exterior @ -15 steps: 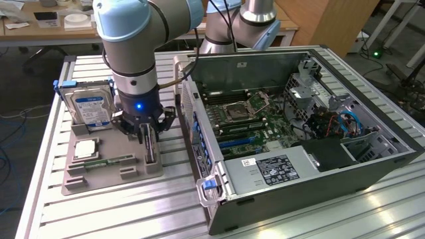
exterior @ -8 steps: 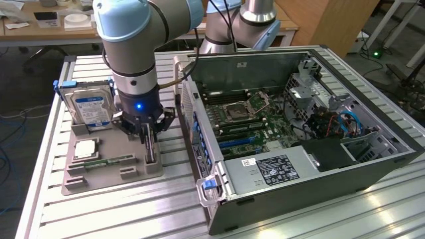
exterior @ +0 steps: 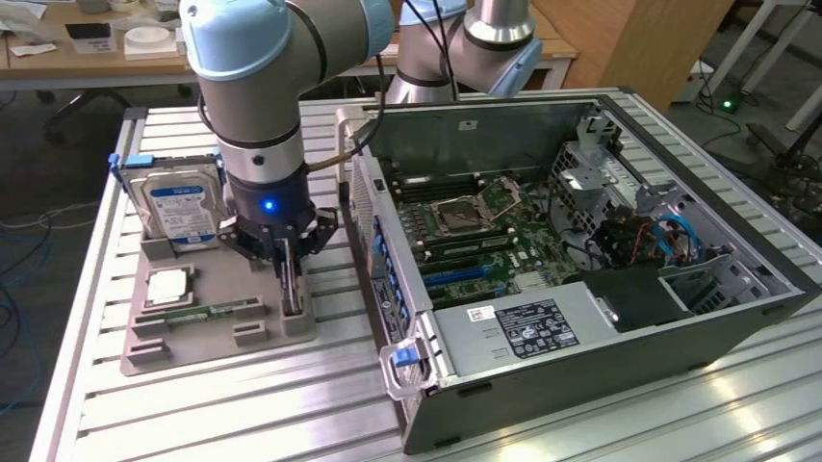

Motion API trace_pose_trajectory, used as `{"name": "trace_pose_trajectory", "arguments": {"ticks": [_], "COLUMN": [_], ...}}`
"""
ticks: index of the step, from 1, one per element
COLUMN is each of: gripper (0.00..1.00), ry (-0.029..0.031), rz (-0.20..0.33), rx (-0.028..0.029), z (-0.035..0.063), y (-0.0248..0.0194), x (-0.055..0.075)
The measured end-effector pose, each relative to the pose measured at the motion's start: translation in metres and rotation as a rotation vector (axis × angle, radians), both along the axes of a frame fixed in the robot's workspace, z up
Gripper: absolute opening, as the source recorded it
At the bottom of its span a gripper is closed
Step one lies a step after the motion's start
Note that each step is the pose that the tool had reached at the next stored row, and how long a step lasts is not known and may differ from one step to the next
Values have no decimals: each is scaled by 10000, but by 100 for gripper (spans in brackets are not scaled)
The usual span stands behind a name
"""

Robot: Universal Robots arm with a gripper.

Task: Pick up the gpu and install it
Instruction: 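Pick up the gpu and move the gpu toward the slot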

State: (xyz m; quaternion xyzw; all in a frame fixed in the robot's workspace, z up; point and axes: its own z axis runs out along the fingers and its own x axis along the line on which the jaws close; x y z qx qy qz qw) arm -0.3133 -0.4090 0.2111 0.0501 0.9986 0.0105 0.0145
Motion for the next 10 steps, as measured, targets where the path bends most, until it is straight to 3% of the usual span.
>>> {"name": "trace_pose_trajectory", "arguments": {"ticks": [10], "gripper": [29], "ry": [0], "rz": [0], "rx": [0], "z": [0], "y": [0], "x": [0]}}
